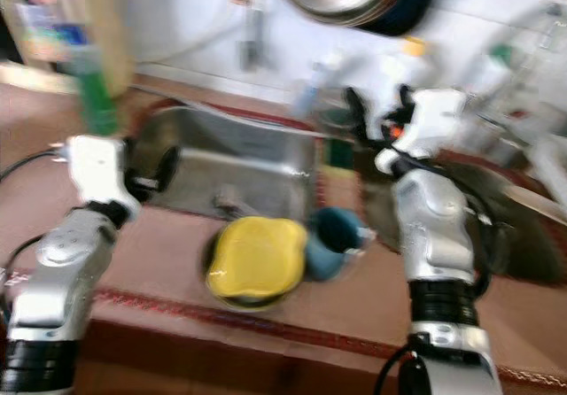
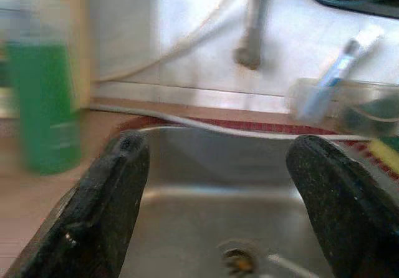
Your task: Kitchen organization
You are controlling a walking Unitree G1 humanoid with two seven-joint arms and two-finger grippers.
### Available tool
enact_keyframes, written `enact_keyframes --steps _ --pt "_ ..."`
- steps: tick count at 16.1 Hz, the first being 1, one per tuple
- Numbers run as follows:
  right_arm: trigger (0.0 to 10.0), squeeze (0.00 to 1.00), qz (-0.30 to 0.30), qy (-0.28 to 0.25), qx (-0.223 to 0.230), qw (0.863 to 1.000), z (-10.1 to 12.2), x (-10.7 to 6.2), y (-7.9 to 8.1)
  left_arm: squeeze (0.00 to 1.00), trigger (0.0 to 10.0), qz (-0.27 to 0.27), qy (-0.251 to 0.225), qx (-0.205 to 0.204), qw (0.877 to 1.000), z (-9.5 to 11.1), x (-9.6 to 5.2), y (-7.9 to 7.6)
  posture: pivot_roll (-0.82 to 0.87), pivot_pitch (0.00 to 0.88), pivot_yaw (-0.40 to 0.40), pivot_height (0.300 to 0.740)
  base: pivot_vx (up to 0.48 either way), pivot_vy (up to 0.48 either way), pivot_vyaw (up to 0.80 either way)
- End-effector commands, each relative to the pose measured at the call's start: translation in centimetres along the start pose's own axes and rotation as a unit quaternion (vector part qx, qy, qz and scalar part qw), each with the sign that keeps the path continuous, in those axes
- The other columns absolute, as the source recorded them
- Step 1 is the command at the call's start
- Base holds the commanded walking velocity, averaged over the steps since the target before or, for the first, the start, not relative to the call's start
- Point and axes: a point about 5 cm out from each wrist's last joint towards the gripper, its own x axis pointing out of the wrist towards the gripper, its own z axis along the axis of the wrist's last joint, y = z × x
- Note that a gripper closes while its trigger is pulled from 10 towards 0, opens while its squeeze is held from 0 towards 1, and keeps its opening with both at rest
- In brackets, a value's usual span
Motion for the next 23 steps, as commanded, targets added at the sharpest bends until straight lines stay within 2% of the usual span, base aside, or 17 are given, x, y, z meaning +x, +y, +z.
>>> enact_keyframes --steps 1,14,21,23 --pt "10.0 0.00 0.011 -0.008 -0.002 1.000 0.5 0.3 0.5 0.00 10.0 0.010 0.005 0.002 1.000 -0.1 -0.2 0.5 0.05 0.000 -0.111 0.732 0.000 0.390 0.00" --pt "10.0 0.00 0.004 -0.007 -0.018 1.000 0.9 -0.1 -0.3 0.00 10.0 -0.007 -0.010 0.006 1.000 0.2 -0.1 0.0 0.04 0.000 -0.106 0.732 0.000 0.000 0.00" --pt "10.0 0.00 -0.005 -0.032 -0.009 0.999 1.6 0.0 -0.5 0.00 10.0 -0.018 -0.024 0.002 1.000 0.6 -0.4 -0.1 0.05 0.000 -0.107 0.732 0.000 0.000 0.00" --pt "10.0 0.00 -0.003 -0.032 -0.008 0.999 1.7 0.0 -0.4 0.00 10.0 -0.027 -0.032 0.012 0.999 0.9 -0.6 -0.2 0.05 0.000 -0.106 0.732 0.000 0.000 0.00"
